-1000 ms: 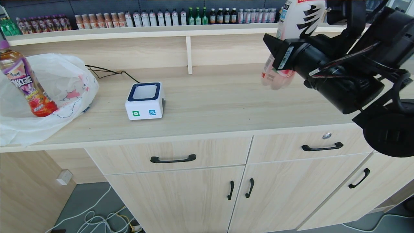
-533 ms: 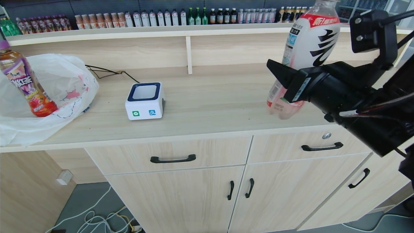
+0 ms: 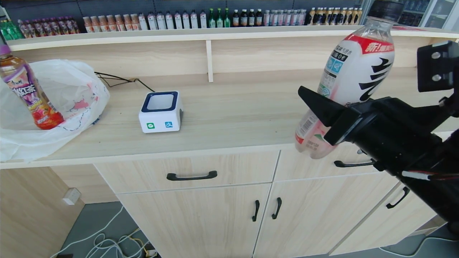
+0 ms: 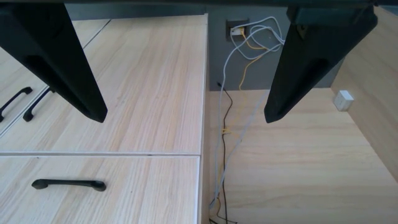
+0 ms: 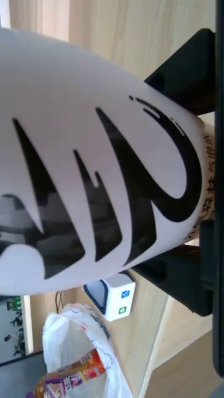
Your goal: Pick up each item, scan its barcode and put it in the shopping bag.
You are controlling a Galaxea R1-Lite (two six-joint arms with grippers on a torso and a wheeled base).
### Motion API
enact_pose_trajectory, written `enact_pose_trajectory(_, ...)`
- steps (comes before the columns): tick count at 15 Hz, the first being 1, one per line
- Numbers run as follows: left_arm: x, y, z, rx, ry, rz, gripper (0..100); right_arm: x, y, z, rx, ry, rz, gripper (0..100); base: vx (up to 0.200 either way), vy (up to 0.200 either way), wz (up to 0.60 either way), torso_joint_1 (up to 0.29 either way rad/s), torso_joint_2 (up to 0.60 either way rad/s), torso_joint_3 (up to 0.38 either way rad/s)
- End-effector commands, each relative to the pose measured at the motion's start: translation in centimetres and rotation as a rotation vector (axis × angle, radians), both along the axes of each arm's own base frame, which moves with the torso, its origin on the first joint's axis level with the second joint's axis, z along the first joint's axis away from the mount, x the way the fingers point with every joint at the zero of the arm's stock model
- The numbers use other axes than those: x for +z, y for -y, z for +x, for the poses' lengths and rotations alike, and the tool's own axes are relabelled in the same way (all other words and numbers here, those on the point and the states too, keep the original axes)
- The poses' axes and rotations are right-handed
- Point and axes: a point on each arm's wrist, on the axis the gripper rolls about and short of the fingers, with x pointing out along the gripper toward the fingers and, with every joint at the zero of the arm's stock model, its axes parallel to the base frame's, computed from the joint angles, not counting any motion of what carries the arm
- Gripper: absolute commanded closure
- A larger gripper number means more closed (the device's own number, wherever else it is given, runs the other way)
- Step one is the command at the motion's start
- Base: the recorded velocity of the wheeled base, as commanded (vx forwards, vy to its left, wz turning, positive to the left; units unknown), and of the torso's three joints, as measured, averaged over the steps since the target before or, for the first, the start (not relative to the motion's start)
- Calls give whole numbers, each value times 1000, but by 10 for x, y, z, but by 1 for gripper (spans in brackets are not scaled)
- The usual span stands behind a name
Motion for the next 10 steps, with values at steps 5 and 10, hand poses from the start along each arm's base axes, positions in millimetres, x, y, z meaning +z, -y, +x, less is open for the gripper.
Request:
enact_pose_trajectory(5, 0, 0, 0, 0, 0, 0, 0, 5, -7, -16, 314, 8, 120, 100, 0, 0, 0, 0, 0, 0)
enact_pose_trajectory(10, 0, 0, 0, 0, 0, 0, 0, 3, -8, -20, 556, -77, 188, 100, 0, 0, 0, 0, 0, 0)
